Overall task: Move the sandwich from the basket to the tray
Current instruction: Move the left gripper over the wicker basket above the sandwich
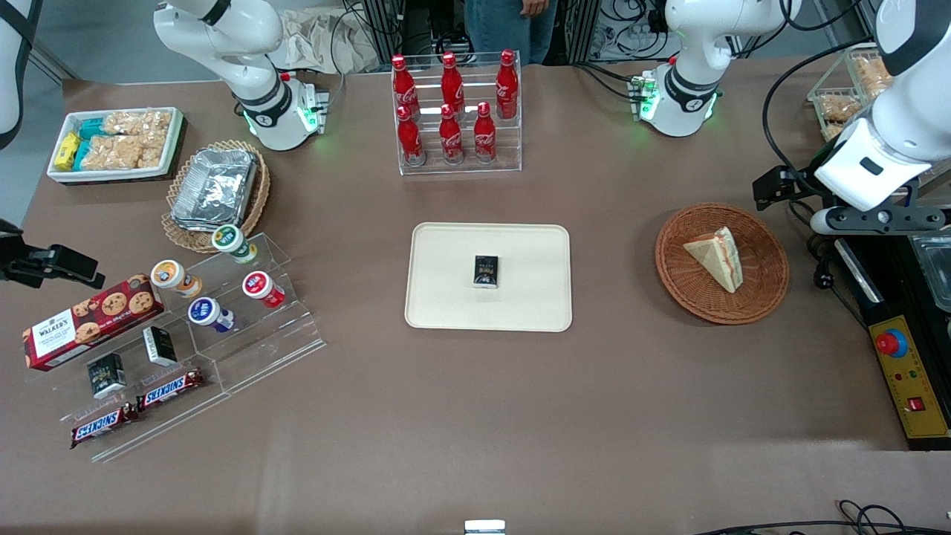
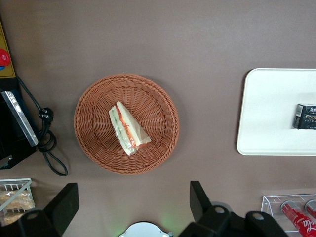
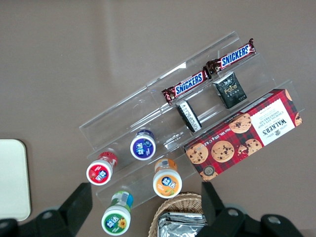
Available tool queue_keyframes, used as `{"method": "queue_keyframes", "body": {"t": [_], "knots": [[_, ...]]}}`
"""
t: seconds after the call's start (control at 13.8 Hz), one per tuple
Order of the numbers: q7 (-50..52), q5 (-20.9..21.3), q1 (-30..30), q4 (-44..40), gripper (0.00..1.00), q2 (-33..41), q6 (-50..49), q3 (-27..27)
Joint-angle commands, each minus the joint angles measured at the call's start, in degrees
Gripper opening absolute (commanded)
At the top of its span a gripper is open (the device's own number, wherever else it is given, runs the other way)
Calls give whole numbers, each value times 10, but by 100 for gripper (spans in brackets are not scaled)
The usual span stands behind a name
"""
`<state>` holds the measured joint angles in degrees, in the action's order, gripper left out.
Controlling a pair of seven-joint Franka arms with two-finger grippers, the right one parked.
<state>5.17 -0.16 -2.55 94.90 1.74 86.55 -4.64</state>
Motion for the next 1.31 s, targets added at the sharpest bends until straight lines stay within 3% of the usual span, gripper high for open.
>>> {"method": "queue_keyframes", "body": {"t": [0.0, 0.44, 0.73, 1.02, 1.23], "knots": [[-2, 8, 7, 5, 100, 6, -2, -5], [11, 4, 20, 7, 100, 7, -8, -1], [185, 2, 20, 26, 100, 14, -4, -3], [254, -1, 22, 156, 100, 115, 58, -1], [259, 6, 36, 177, 100, 127, 64, 0]]}}
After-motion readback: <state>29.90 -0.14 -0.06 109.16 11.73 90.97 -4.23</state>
